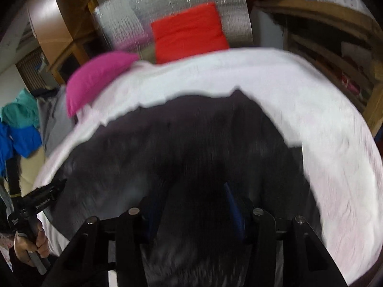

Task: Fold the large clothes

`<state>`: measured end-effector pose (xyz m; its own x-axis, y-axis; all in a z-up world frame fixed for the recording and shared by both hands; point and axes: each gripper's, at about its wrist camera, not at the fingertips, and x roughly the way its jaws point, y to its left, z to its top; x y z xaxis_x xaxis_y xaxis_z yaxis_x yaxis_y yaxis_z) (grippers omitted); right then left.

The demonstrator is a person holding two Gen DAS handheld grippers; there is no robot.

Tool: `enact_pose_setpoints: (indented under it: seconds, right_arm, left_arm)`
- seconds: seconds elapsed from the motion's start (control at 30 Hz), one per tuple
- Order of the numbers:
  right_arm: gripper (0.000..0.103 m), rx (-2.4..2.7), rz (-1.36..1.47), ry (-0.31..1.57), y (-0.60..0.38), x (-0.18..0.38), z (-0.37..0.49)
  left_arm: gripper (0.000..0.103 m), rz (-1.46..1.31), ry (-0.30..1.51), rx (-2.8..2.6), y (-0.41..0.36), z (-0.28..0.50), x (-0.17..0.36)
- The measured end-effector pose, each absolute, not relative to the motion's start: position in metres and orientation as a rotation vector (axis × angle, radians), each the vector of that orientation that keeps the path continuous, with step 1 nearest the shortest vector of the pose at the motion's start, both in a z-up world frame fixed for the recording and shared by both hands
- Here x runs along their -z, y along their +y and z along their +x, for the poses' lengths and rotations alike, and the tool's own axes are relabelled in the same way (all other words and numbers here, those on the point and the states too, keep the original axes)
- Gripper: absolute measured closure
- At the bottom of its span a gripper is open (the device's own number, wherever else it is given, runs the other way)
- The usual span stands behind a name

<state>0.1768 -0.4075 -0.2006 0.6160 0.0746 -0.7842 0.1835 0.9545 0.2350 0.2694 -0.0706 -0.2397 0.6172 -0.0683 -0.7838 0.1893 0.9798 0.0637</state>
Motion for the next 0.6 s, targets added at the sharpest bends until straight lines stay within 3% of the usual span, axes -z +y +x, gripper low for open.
enact_pose_setpoints:
  seconds: [0.1,0.43,0.6]
  right_arm:
    - [0.050,0.093,0.271,0.973,-0.402,0.221,0.171]
    - [0.050,0.004,0.305,0.830,-0.383,0.182,0.177]
    - [0.050,-0.065,0.266,0.884,-0.347,0.192,0.198]
  left_arm:
    - [0.046,0.215,0.853,0.125,-0.075,0.260,0.244]
    - [0.044,0.223,0.841,0.127,-0.074,0.260,0.243]
    - [0.043,0.230,0.833,0.131,-0.075,0.257,0.245]
